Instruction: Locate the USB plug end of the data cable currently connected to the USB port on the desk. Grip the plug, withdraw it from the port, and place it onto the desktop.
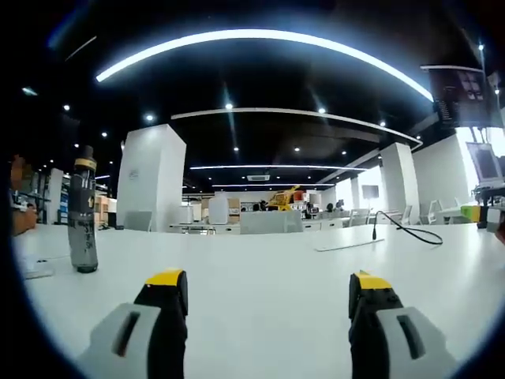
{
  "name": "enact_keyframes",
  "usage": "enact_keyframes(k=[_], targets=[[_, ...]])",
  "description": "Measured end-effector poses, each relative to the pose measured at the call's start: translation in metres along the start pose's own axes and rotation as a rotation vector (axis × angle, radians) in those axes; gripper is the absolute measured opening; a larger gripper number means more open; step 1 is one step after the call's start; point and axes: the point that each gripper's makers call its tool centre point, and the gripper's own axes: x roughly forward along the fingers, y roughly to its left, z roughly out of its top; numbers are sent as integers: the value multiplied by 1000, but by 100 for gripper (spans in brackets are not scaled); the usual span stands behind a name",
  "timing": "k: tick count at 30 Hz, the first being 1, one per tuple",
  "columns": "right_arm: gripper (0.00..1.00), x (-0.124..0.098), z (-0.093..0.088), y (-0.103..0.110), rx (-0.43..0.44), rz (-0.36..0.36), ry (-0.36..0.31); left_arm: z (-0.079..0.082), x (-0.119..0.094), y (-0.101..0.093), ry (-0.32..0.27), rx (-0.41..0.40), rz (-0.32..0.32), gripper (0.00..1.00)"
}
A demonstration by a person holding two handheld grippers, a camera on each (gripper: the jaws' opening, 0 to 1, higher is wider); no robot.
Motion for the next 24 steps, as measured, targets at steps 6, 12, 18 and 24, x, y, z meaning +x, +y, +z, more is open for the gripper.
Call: enact_keyframes(k=[6, 12, 18, 24], targets=[[54, 0, 0, -1, 8, 1, -4, -1, 0, -1, 2, 4, -2, 84], [54, 2, 0, 0, 7, 4, -2, -1, 1, -1, 3, 4, -3, 84], [54, 3, 0, -1, 9, 4, -3, -1, 3, -2, 4, 4, -6, 84], [54, 3, 0, -1, 12, 5, -3, -2, 3, -2, 7, 6, -6, 84]])
